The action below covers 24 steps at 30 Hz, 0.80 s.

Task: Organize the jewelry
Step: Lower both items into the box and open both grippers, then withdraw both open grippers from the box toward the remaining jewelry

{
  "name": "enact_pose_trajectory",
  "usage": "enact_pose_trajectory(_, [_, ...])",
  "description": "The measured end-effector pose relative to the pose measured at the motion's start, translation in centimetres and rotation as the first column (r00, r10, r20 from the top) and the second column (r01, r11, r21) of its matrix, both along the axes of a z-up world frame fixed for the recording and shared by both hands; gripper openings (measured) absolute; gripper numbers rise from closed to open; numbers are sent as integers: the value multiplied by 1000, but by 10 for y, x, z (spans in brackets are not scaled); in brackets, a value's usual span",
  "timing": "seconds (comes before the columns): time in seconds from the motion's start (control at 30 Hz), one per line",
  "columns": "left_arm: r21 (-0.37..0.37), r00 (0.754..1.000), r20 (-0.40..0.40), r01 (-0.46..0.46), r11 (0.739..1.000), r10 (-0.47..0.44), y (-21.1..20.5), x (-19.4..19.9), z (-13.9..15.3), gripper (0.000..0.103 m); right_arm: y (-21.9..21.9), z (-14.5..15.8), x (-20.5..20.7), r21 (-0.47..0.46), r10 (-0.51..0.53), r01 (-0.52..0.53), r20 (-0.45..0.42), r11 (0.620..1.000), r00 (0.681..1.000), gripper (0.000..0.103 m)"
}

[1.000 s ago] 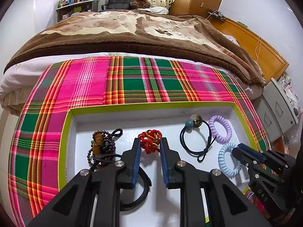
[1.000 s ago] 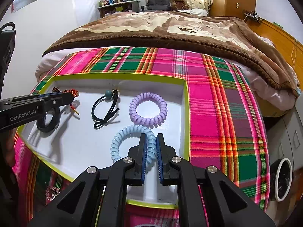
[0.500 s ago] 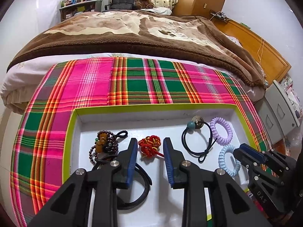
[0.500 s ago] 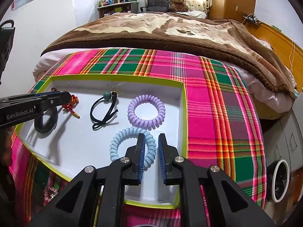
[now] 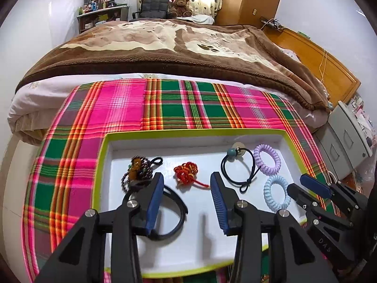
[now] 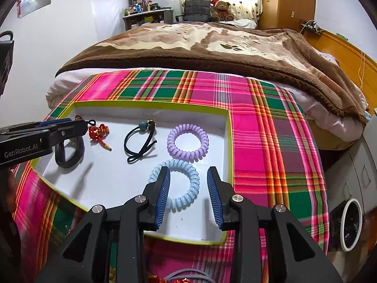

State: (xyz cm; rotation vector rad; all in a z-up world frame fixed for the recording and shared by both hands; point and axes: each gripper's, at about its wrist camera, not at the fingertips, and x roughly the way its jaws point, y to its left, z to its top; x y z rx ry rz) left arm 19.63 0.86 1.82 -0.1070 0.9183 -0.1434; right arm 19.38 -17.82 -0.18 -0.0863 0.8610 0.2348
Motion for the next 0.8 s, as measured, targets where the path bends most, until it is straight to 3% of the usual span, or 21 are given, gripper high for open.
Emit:
enact_pose_trajectory(0.5, [6,998,54,-16,1000,15,7,-44,18,44,2,20,-35,38,4,-6,51,999,999,34])
enact_pose_trajectory(0.8, [-20,998,53,-20,1000,21,13,-75,14,44,-10,28,-65,85,3,-11,83,996,997,34])
